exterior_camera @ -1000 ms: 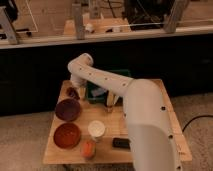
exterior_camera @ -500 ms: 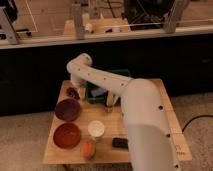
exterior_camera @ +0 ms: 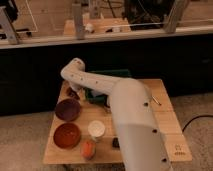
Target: Place grapes in purple bowl
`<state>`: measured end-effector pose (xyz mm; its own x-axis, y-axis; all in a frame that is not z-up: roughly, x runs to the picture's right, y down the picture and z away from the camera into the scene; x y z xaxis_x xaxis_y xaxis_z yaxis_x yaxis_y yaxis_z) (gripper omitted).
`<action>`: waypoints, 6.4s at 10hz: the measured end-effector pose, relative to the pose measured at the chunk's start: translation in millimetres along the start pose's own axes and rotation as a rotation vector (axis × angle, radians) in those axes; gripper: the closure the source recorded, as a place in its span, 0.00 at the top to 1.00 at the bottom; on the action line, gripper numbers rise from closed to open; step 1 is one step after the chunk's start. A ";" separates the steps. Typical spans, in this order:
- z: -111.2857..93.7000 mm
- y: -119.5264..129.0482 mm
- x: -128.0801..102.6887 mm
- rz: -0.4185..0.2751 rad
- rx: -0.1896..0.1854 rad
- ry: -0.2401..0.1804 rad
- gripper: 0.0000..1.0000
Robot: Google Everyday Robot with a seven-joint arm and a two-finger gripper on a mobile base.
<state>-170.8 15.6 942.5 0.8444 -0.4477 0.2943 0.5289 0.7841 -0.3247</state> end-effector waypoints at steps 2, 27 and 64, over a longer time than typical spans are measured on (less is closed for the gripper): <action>4.1 0.3 2.3 -0.005 0.002 -0.006 0.80; -30.2 -16.3 2.4 0.041 0.084 -0.107 0.00; -81.2 41.9 -103.7 -0.481 0.140 -0.284 0.80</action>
